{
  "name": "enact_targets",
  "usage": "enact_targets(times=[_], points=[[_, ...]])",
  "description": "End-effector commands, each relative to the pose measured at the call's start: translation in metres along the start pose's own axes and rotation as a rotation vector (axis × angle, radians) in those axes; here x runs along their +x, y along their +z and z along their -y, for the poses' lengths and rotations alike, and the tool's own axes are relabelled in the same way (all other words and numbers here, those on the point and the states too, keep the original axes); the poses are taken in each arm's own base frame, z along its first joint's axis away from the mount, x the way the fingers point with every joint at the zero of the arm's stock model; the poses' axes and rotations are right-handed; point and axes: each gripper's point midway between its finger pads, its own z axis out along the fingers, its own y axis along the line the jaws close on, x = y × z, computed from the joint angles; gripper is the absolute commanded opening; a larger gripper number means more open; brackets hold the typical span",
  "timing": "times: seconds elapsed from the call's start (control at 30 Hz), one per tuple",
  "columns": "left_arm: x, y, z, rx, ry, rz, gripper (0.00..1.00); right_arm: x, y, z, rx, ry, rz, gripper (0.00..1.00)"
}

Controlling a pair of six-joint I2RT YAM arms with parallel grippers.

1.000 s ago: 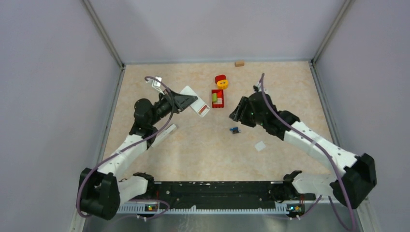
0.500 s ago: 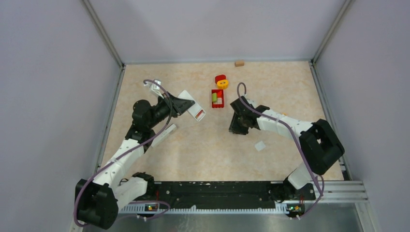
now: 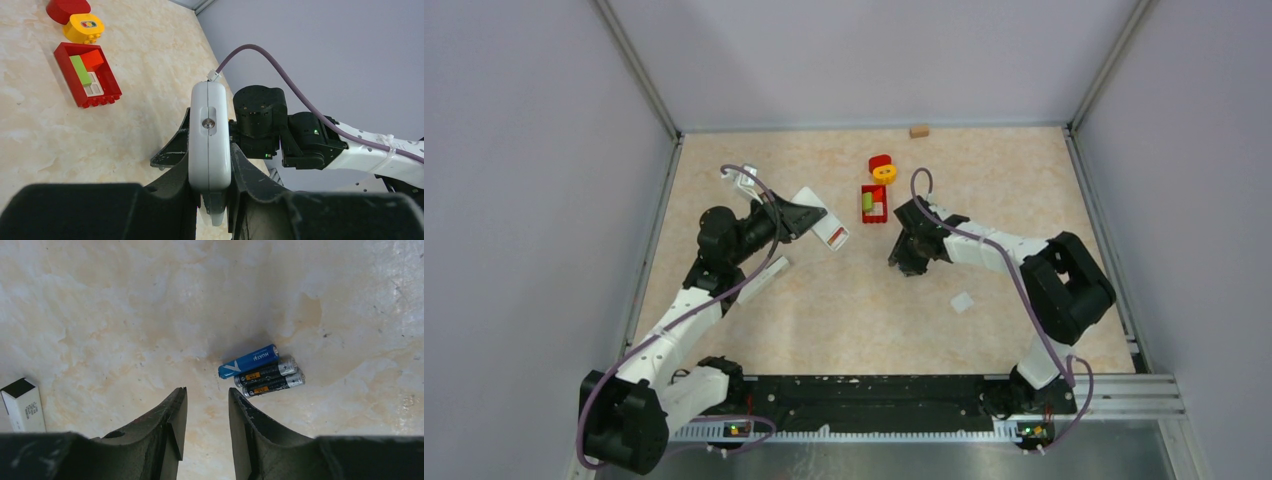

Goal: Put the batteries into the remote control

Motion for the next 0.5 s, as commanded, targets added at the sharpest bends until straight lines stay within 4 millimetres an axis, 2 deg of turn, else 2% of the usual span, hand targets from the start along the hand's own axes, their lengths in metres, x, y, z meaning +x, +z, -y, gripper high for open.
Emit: enact_targets(times=[0.0, 0.47], points=[[-0.012, -0.002, 0.010, 0.030, 0.040, 0.050, 0.01, -0.013, -0.002, -0.027, -0.080, 0.050, 0.015, 0.39], [-0.012, -0.003, 0.009, 0.025, 0.035, 0.051, 0.01, -0.015, 0.008, -0.015, -0.012, 0.070, 0.038, 0.38]])
